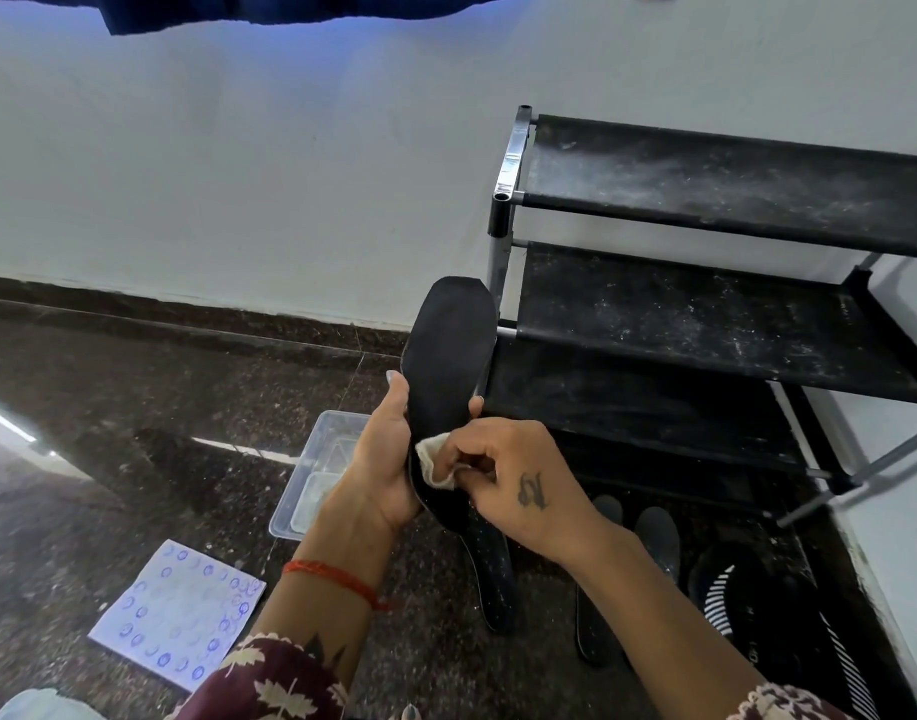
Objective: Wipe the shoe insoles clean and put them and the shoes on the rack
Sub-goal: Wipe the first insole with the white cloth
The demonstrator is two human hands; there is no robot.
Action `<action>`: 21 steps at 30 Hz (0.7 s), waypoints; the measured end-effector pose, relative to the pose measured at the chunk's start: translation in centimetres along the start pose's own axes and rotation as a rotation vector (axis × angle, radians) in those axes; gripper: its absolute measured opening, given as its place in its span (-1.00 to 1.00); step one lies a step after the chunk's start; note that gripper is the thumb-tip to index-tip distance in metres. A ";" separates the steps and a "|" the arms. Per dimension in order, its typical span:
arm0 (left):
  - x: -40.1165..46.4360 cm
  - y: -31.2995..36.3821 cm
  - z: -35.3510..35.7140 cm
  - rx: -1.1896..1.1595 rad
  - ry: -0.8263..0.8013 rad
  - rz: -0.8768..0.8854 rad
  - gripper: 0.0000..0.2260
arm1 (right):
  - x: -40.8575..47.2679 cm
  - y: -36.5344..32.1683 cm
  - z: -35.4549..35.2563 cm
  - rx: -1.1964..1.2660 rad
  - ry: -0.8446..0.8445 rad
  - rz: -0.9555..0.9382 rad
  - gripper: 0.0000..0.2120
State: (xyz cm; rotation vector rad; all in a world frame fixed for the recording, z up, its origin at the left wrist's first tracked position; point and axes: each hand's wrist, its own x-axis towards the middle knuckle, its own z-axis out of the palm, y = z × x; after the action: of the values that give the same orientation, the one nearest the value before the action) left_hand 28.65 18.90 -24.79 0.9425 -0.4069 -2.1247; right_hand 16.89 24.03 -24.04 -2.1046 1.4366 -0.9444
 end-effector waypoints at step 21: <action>0.6 -0.3 -0.4 0.016 0.058 0.035 -0.36 | -0.2 -0.2 -0.3 0.159 -0.129 0.062 -0.81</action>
State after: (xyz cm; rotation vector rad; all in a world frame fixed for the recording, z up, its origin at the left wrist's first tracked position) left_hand 28.51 18.67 -25.52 0.9969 -0.4092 -2.0609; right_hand 16.79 24.29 -23.75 -1.9565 1.3099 -0.8536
